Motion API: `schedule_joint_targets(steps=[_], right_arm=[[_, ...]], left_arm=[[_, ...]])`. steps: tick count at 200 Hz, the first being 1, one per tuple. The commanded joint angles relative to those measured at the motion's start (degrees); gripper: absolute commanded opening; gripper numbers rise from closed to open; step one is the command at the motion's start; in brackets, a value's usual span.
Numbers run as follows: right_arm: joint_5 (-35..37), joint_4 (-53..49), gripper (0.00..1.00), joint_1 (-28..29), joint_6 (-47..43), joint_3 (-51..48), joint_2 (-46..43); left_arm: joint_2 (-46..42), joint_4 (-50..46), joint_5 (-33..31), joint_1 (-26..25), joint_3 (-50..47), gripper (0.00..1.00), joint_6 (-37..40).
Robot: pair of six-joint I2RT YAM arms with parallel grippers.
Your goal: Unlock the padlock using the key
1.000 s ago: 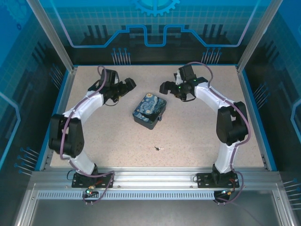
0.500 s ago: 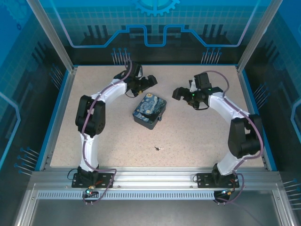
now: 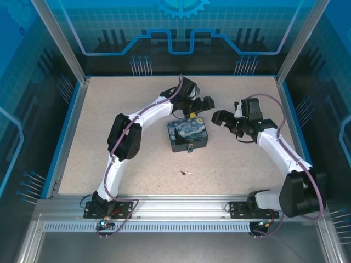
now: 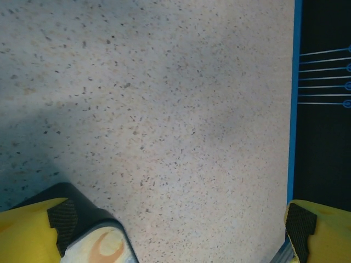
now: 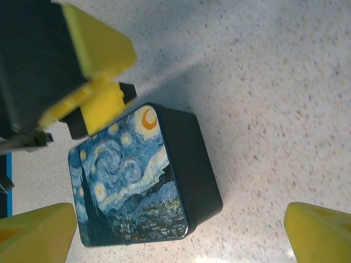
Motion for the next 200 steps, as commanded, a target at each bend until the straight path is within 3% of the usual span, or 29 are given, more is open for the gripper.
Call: schedule_joint_targets(steps=[1, 57, 95, 151, 200], right_arm=[[0.22, 2.56, 0.98, -0.35, 2.3, -2.56, -0.97], [0.26, 4.22, 0.98, 1.19, 2.05, -2.13, 3.82], [1.32, 5.68, 0.98, 5.36, 3.47, -0.95, 6.88], [5.06, 7.13, 0.98, 13.41, 6.21, 1.57, 11.79], [7.45, 6.83, 0.98, 17.37, 8.01, 3.7, 14.31]], left_arm=[[-6.95, 1.13, -1.38, 2.73, -1.91, 0.99, -0.03], [-29.81, 8.15, -8.78, 5.9, -30.04, 0.99, -1.56], [-40.19, 9.68, -13.15, 6.19, -45.94, 0.99, -2.49], [-40.95, 13.08, -10.86, 6.19, -53.3, 0.99, -4.64], [-36.02, 20.14, -5.96, 6.19, -52.67, 0.99, -7.24]])
